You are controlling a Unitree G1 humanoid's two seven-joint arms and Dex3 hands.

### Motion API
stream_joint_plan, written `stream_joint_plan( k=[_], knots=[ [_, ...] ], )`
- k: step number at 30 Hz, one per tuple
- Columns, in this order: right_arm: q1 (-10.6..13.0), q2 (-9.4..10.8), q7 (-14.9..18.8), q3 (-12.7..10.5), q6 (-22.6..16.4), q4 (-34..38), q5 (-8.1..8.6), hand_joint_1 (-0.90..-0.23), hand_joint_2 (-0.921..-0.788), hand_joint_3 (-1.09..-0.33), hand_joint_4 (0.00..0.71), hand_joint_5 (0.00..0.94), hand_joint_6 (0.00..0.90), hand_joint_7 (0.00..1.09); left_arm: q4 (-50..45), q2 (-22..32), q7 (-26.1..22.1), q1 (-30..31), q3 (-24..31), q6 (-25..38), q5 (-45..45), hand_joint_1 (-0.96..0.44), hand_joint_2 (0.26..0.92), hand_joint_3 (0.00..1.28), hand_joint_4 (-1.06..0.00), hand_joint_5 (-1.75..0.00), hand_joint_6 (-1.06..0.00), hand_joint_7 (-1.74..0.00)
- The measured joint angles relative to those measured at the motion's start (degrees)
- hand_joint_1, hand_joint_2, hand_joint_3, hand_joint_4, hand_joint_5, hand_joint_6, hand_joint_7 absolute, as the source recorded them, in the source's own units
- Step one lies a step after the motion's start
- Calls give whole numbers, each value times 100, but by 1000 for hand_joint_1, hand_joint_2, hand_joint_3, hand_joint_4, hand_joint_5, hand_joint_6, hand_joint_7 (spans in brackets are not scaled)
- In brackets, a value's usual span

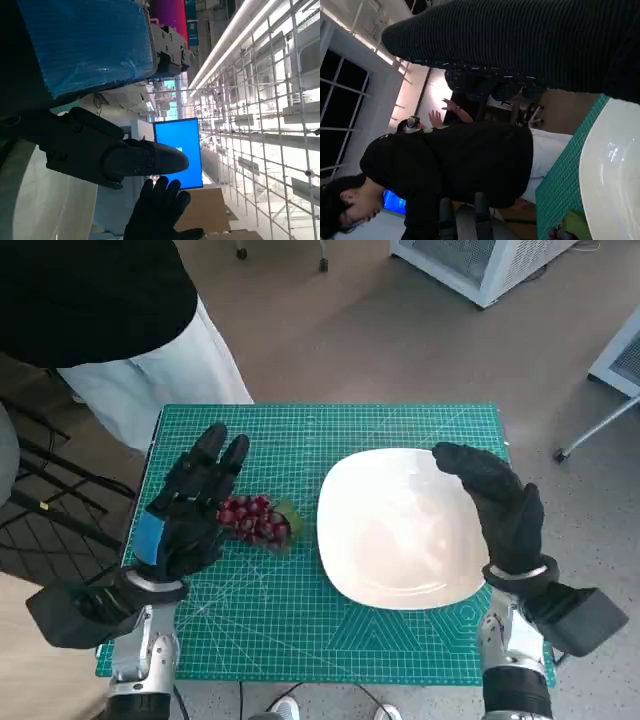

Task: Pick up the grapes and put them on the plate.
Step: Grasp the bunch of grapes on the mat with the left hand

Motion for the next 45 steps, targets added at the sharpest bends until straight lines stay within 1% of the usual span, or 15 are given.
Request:
stream_joint_plan(
  k=[9, 24, 37, 45],
  knots=[
    [41, 2, -4, 5, 17, -129, 2, -528, -921, -606, 374, 1, 283, 1, -23, 0, 0, 20, -7, 0, 0, -514, 921, 296, -219, -1, -273, -42],
    [180, 2, -34, 9, 135, -404, 2, -529, -921, -607, 373, 0, 281, 1, -102, -17, 6, 116, -93, 0, 1, -518, 921, 305, -205, 0, -270, -42],
    [353, 3, -79, 28, 256, -619, 3, -528, -921, -607, 374, 1, 282, 1, -180, -33, 24, 222, -169, 3, 2, -526, 921, 309, -172, 0, -268, -41],
    [405, 3, -125, 52, 333, -791, 1, -532, -921, -606, 371, 0, 281, 0, -325, -11, 63, 252, -188, 86, 2, -531, 921, 310, -168, 0, -264, -39]
  ],
)
